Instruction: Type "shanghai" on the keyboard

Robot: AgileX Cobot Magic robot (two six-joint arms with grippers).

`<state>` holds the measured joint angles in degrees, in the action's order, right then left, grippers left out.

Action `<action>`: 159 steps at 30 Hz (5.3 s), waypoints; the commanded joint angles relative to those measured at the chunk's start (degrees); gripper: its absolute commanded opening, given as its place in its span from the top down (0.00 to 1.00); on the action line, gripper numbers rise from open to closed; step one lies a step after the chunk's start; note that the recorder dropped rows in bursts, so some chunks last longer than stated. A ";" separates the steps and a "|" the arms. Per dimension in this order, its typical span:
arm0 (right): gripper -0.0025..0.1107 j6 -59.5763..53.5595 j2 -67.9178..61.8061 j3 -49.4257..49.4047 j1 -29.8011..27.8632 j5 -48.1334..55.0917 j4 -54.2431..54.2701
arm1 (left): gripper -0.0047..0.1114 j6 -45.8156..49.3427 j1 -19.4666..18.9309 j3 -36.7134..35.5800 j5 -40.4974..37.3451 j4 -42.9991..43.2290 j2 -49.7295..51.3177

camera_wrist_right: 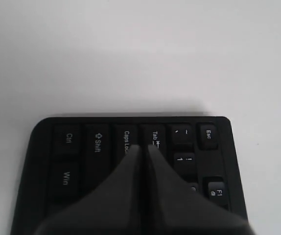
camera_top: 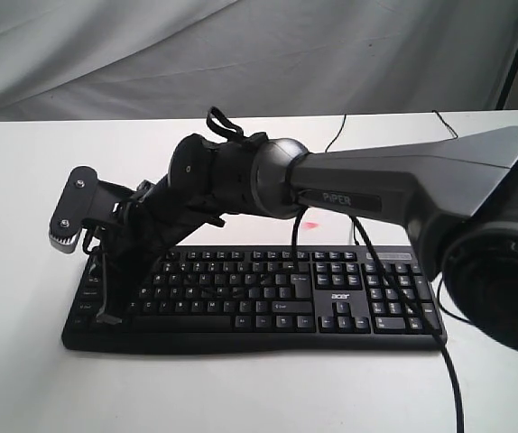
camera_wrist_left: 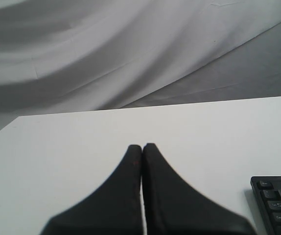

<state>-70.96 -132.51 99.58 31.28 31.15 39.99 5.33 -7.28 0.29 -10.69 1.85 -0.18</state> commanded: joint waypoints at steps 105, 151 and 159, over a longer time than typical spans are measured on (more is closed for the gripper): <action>0.98 -24.86 8.82 -20.21 -15.93 6.65 14.27 | 0.95 -0.16 0.22 -0.29 0.36 -0.03 0.18; 0.98 -25.12 10.41 -20.21 -15.93 7.50 13.94 | 0.95 -0.16 0.22 -0.29 0.36 -0.03 0.18; 0.98 -25.12 10.43 -20.21 -15.93 7.50 14.37 | 0.95 -0.16 0.22 -0.29 0.36 -0.03 0.18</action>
<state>-95.91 -122.79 79.08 15.66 38.21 53.87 5.33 -7.28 0.29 -10.69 1.85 -0.18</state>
